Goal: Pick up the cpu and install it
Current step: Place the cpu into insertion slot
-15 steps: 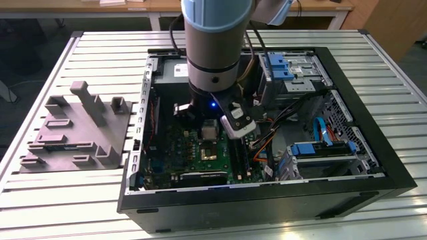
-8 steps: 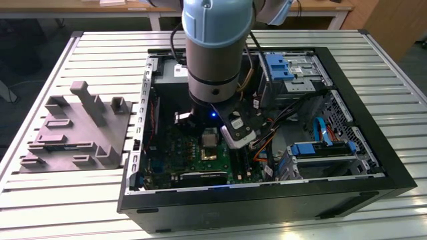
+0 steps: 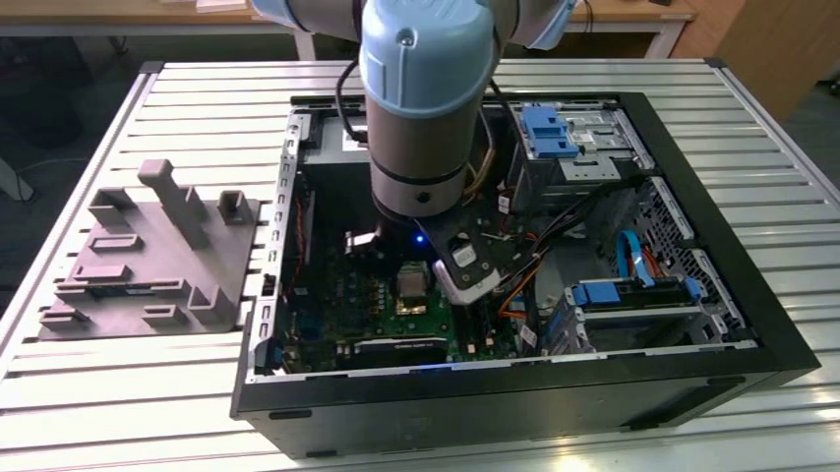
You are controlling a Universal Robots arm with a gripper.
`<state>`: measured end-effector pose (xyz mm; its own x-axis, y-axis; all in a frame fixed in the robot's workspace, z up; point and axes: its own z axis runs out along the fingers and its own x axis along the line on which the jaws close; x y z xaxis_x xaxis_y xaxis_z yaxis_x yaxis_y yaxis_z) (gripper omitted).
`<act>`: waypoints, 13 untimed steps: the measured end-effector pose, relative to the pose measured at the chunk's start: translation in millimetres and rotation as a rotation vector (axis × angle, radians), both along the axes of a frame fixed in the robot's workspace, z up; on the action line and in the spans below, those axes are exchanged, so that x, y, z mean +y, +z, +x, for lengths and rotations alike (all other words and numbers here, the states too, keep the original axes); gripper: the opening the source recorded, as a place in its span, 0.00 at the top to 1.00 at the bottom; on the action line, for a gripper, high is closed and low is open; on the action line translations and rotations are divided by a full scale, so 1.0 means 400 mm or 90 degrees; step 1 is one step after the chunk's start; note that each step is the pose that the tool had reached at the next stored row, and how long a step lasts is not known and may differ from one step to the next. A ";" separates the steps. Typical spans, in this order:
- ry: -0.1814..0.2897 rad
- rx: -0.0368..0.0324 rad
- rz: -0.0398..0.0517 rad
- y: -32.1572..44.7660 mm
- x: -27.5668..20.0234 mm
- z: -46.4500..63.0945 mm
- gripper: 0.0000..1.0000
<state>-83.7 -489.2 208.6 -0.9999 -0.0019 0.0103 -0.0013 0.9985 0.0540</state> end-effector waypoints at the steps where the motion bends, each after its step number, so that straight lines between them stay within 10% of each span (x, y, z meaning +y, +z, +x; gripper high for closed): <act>1: 0.000 0.0001 0.0000 -0.004 -0.001 0.000 0.53; 13: 0.000 0.0040 -0.0023 -0.049 -0.007 -0.004 0.53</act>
